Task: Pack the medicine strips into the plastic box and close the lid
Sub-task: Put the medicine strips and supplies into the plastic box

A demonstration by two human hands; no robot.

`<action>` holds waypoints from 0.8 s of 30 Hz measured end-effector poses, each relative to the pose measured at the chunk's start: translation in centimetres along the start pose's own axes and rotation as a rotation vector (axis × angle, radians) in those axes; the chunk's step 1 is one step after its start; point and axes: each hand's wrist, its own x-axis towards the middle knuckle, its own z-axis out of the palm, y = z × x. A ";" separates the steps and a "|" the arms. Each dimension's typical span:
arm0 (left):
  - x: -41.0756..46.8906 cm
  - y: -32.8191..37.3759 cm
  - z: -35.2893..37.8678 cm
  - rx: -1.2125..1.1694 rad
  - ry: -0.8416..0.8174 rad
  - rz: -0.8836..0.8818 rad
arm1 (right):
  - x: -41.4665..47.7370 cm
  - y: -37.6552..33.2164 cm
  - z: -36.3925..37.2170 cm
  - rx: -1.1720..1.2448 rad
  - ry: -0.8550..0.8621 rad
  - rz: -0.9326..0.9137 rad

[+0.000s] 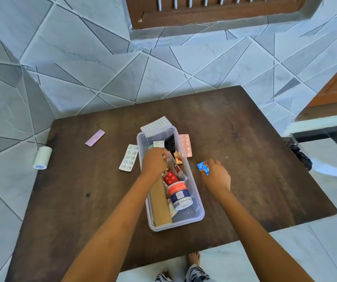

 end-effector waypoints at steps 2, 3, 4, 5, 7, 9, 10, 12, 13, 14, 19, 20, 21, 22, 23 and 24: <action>0.8 1.1 -0.9 -0.040 0.095 -0.001 | 1.1 0.3 0.3 -0.019 -0.034 0.038; 1.5 1.8 -1.2 -0.044 0.126 0.014 | 1.7 0.5 0.2 -0.013 -0.050 0.056; 2.0 2.6 -1.3 -0.033 0.133 0.040 | 2.2 0.7 0.2 0.002 -0.066 0.072; 2.8 3.5 -1.2 -0.012 0.122 0.078 | 2.6 0.9 0.1 0.022 -0.080 0.087; 4.8 4.9 -0.5 0.047 0.054 0.160 | 3.5 1.2 0.0 0.043 -0.104 0.091; 7.0 6.2 0.8 0.187 -0.088 0.212 | 4.3 1.5 -0.3 0.045 -0.138 0.087; 7.8 6.6 1.3 0.308 -0.174 0.224 | 4.7 1.5 -0.4 0.048 -0.157 0.089; 9.4 7.3 2.6 0.591 -0.309 0.229 | 5.6 1.8 -0.7 0.061 -0.206 0.108; 10.1 7.6 3.3 0.726 -0.354 0.225 | 6.0 1.9 -0.8 0.070 -0.229 0.117; 10.6 7.7 3.9 0.836 -0.385 0.215 | 6.4 2.0 -1.0 0.079 -0.247 0.122; 12.5 6.9 5.9 1.077 -0.402 0.194 | 7.9 2.3 -1.2 0.112 -0.336 0.130; 12.8 6.8 6.1 1.067 -0.398 0.201 | 8.1 2.4 -1.2 0.121 -0.344 0.130; 13.0 6.8 6.1 1.050 -0.391 0.206 | 8.3 2.5 -1.2 0.133 -0.348 0.130; 13.1 6.8 6.2 1.038 -0.377 0.218 | 8.4 2.5 -1.3 0.150 -0.344 0.135; 13.3 6.9 6.2 1.032 -0.354 0.236 | 8.6 2.7 -1.4 0.173 -0.337 0.141; 13.5 7.0 6.3 1.026 -0.325 0.258 | 8.8 2.8 -1.5 0.193 -0.324 0.144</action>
